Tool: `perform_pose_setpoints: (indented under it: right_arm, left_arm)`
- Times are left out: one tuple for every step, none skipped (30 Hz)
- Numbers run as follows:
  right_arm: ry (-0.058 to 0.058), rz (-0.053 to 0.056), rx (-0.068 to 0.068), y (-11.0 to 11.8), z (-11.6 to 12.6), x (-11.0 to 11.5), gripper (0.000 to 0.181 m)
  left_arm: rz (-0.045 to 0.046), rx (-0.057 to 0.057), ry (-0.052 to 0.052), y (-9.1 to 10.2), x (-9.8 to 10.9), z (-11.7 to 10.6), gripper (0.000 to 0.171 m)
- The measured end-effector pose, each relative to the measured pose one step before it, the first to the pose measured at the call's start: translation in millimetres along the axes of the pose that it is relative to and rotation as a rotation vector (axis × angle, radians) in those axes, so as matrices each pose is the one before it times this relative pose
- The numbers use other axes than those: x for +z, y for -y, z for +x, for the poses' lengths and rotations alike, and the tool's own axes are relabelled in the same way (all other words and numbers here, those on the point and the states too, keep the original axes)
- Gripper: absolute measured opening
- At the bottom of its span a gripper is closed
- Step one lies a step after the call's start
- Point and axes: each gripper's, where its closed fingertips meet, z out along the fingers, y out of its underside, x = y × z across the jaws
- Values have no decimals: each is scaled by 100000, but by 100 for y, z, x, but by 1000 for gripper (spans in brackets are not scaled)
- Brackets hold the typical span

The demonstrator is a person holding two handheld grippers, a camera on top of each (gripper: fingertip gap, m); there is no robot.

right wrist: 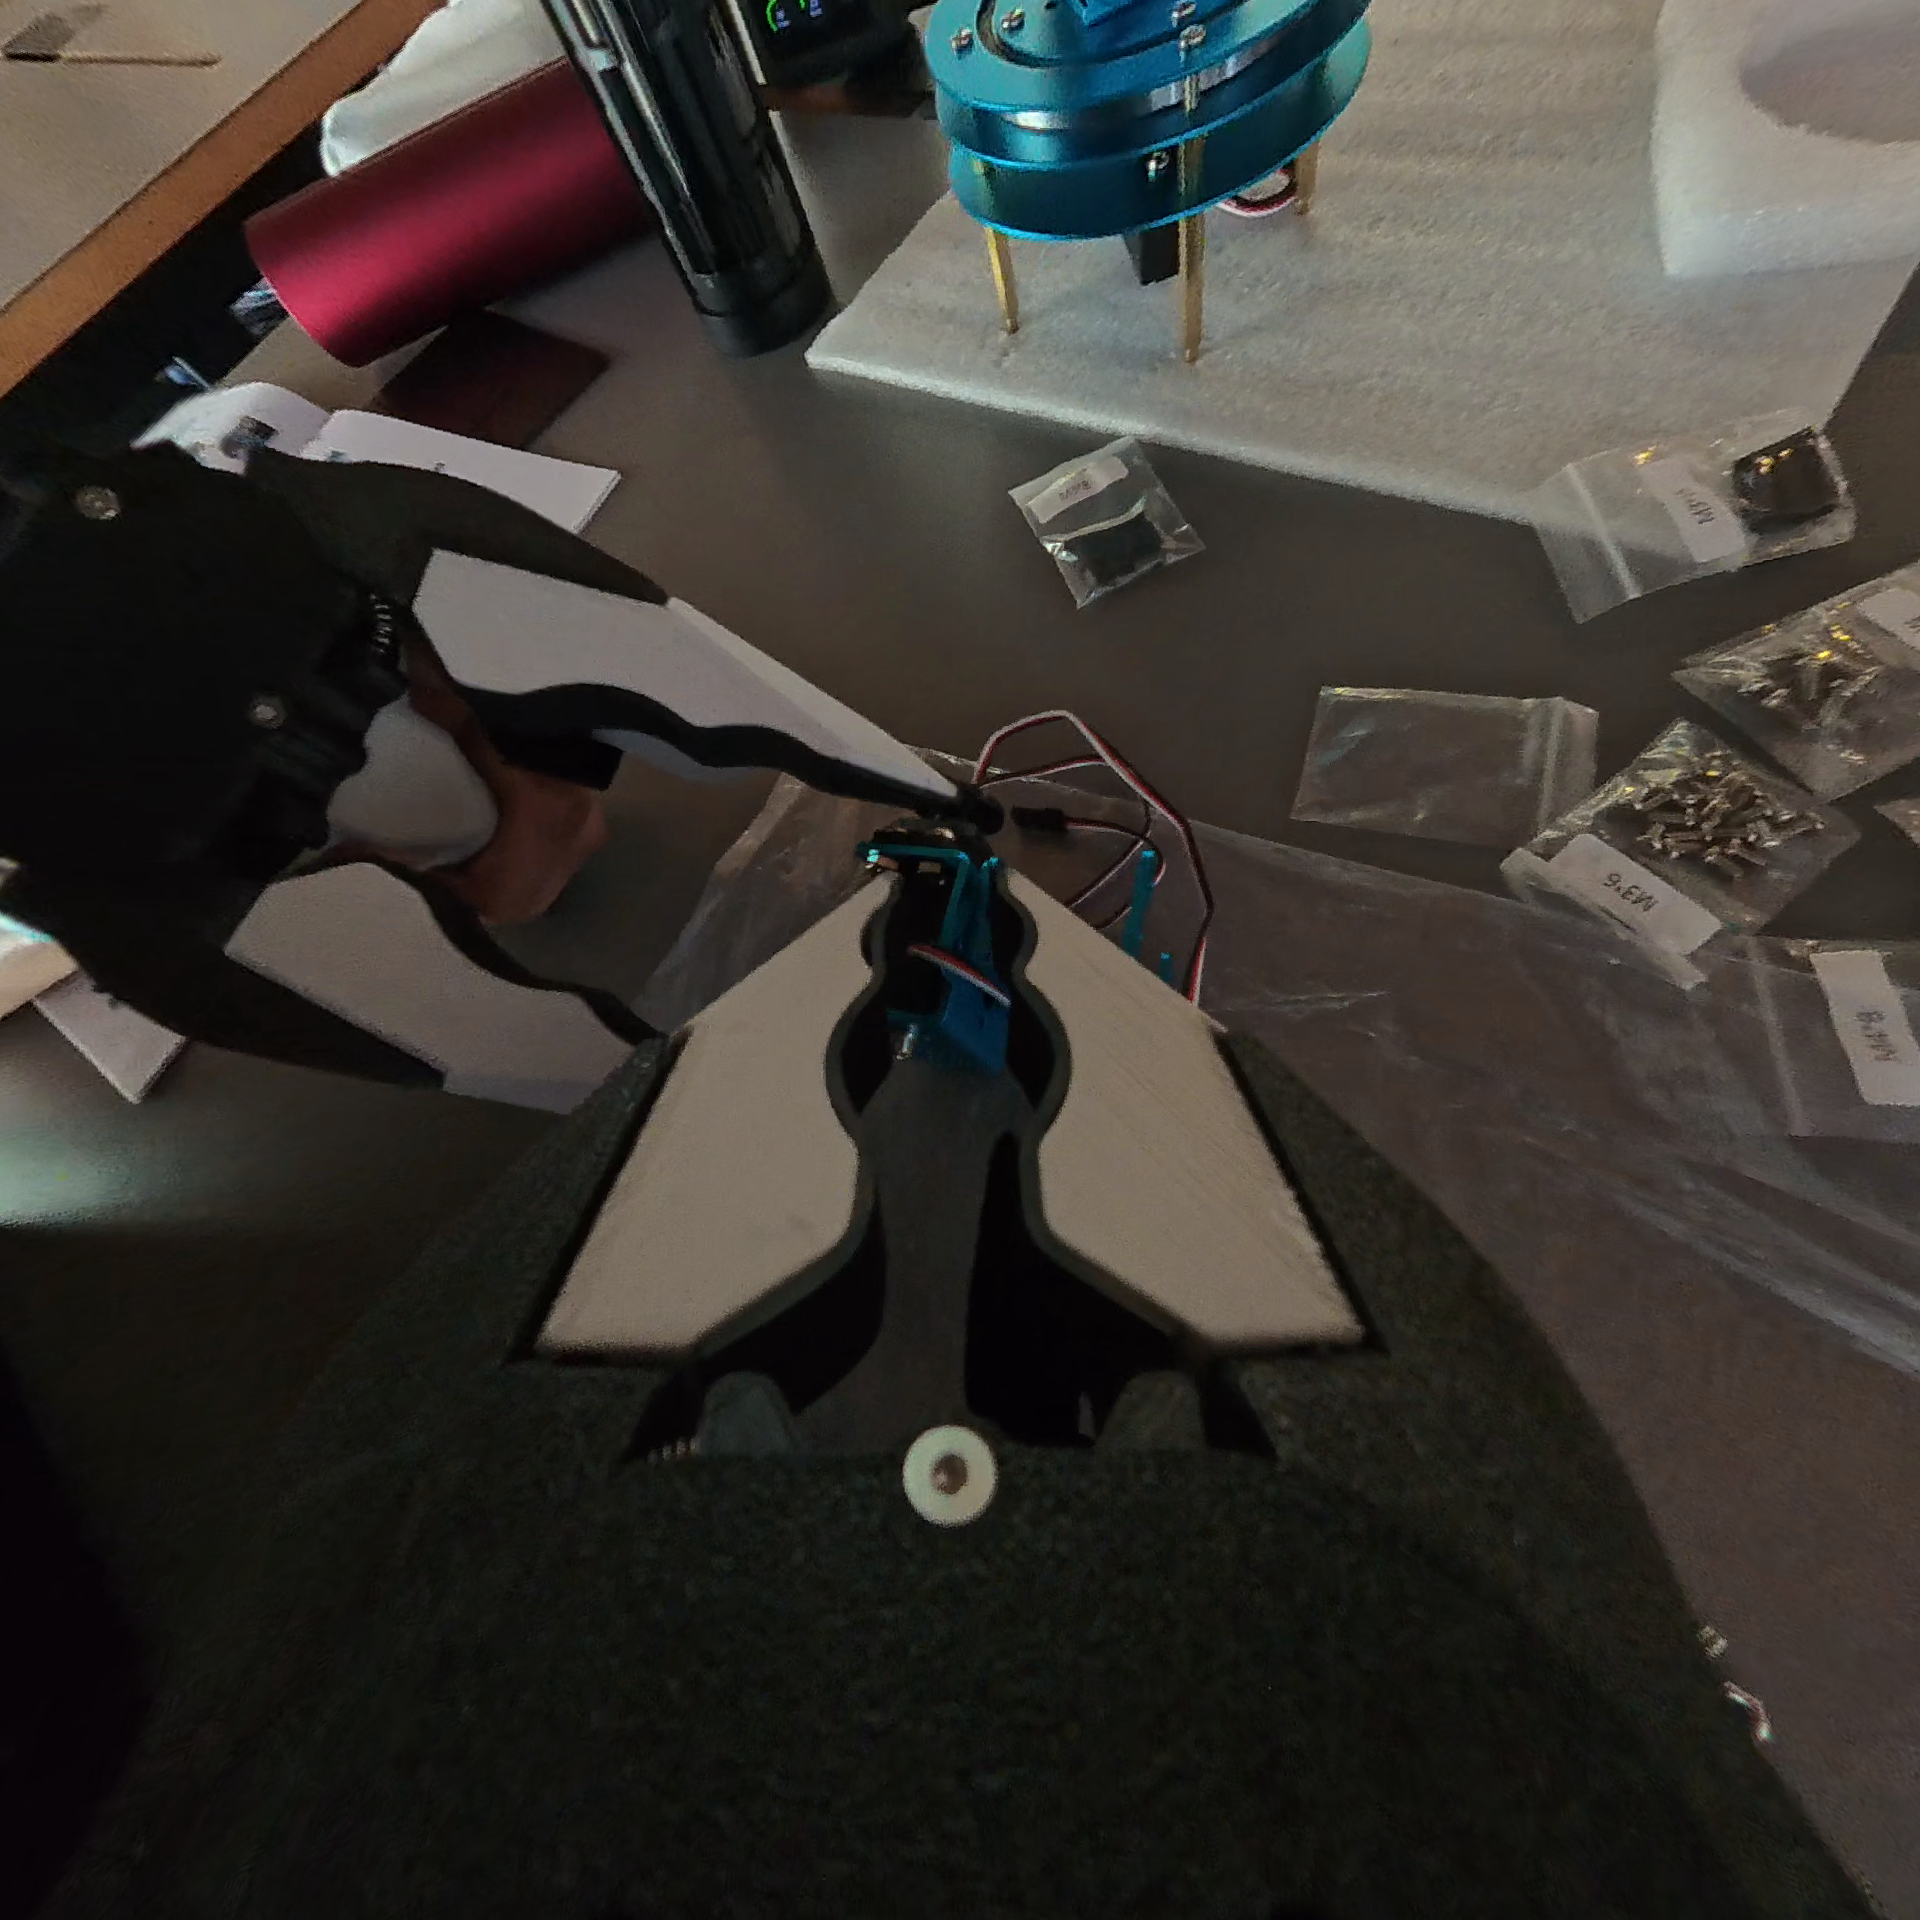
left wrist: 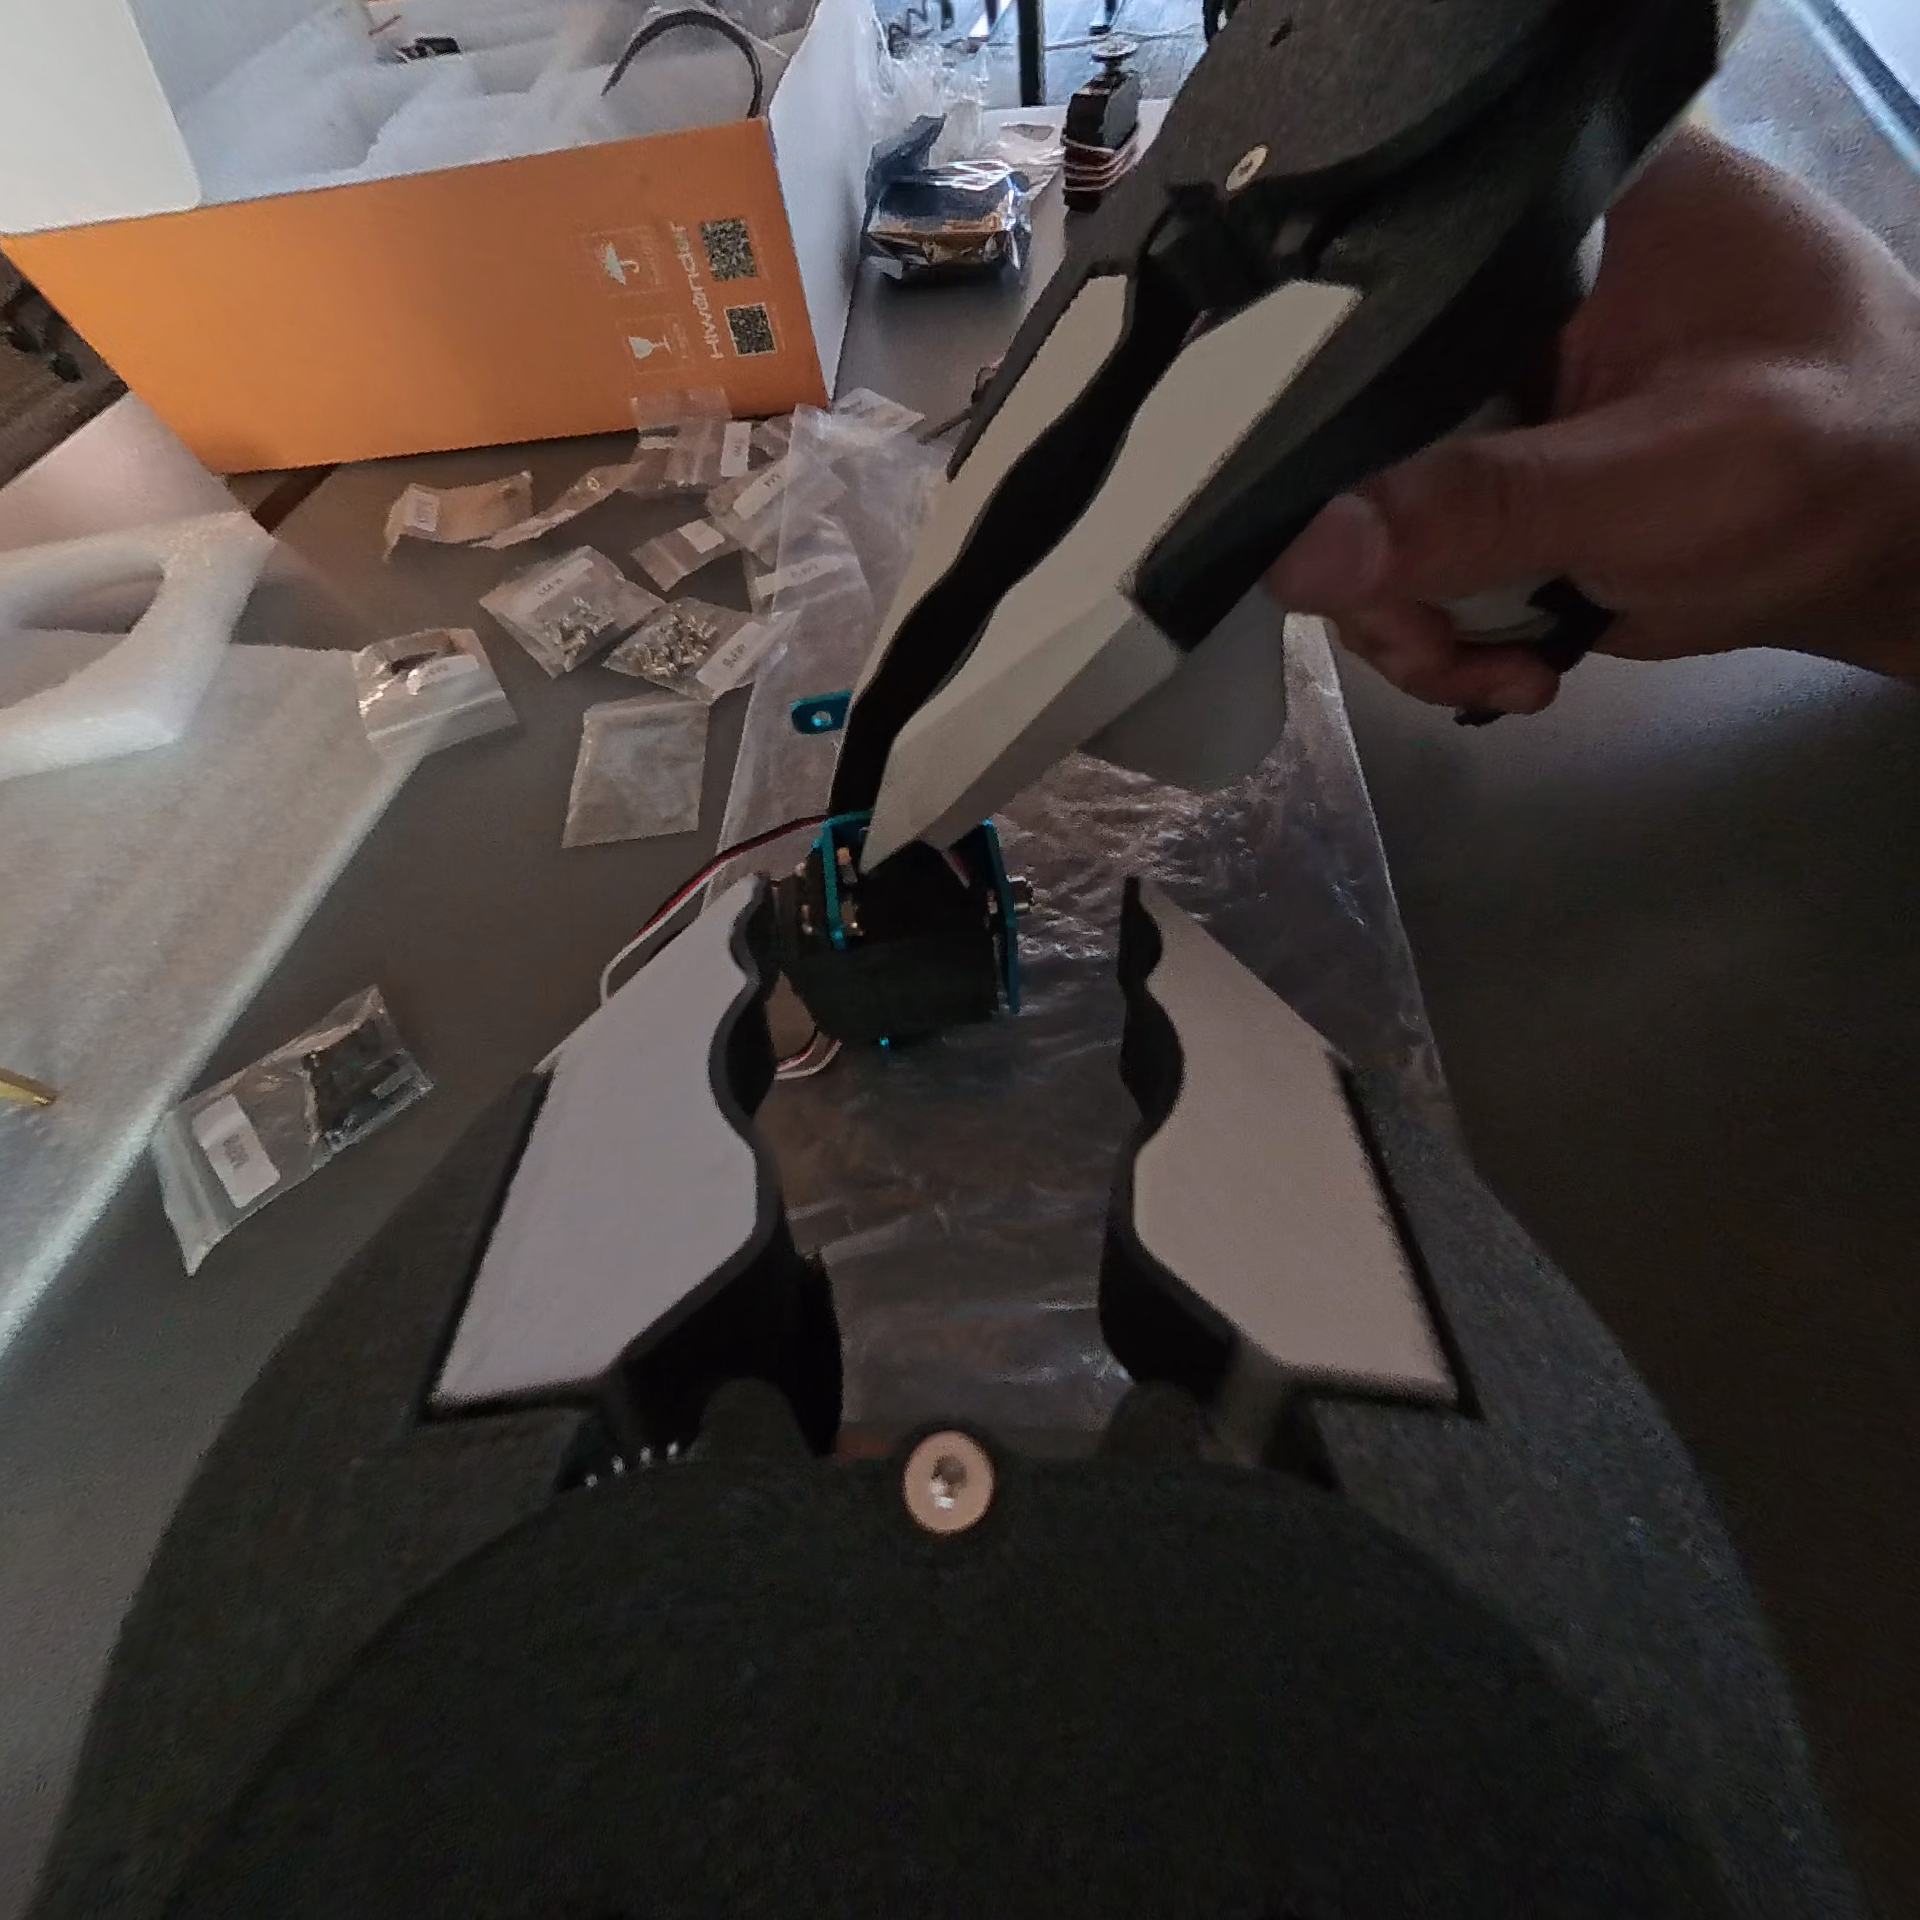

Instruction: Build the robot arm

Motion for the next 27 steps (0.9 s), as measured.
perform_pose_setpoints:
  right_arm:
    - [-2511,-234,-1346,-64,224,-3,11]
    - [-1861,-183,-1557,-21,158,-14,11]
    - [-207,17,-1044,29,-46,-13,12]
    - [-222,-278,-661,-14,-10,30,12]
    - [-474,196,-365,61,37,27,11]
    - [26,50,-600,29,-57,50,12]
    - [-486,-273,-189,-8,41,56,11]
    - [-703,258,-203,58,57,49,11]
    - [-689,332,-335,56,51,40,12]
    - [-450,343,-36,29,39,57,12]
    - [-267,690,646,75,30,5,12]
    - [53,776,1197,34,24,-2,12]
    - [383,1336,1635,103,41,-68,12]
    - [519,2778,2025,322,36,-236,7]
    - [-998,2733,813,395,219,-342,1]
    - [-803,1762,-1206,323,138,-337,1]
    - [1316,-458,-1543,14,-238,-157,6]
    - [965,-1624,-429,-225,-217,38,11]
    - [462,-1384,-128,-310,-135,179,14]
    - [-55,-1430,-38,-346,-56,276,15]
    - [-512,-1259,-62,-301,24,291,17]
    - [-519,-675,-38,-159,42,243,17]
    - [-86,402,283,93,18,38,17]
    - [-10,-257,602,26,67,20,18]
    - [288,72,847,18,67,-9,19]
    - [15,606,1149,57,136,-87,19]
    - [-1366,2812,1123,383,311,-291,15]
  left_arm:
    - [-133,758,1623,23,121,-127,62]
    - [-47,684,1323,26,94,-119,58]
    - [-4,650,440,20,78,-11,57]
    - [-367,530,297,-38,86,4,56]
    - [-345,174,939,-24,83,-127,53]
    - [78,-347,1046,41,64,-185,50]
    - [110,-810,401,43,64,-132,46]
    - [39,-1005,-35,30,53,-64,46]
    - [51,-875,77,33,47,-67,46]
    - [32,-437,288,22,24,-40,45]
    - [-57,-11,432,4,14,-40,46]
    - [-52,-25,353,-4,19,-26,45]
    - [1,-276,302,-6,18,-50,45]
    - [3,-218,59,-4,-6,0,45]
    - [-4,240,-28,-6,-4,38,44]
    - [-2,450,330,-4,5,23,45]
    - [-29,249,370,1,6,9,45]
    - [-48,86,224,-5,5,13,45]
    - [-10,-228,84,3,13,-10,45]
    - [19,-460,-3,6,-1,-11,45]
    - [2,-231,-18,3,-10,-4,45]
    - [-12,86,202,-7,2,-5,45]
    - [-6,15,346,-3,-7,-42,44]
    - [-8,-184,84,-5,1,-27,44]
    - [-10,-196,-128,6,3,-5,45]
    - [23,-102,-137,-1,3,-2,45]
    - [44,48,-81,4,-4,15,45]
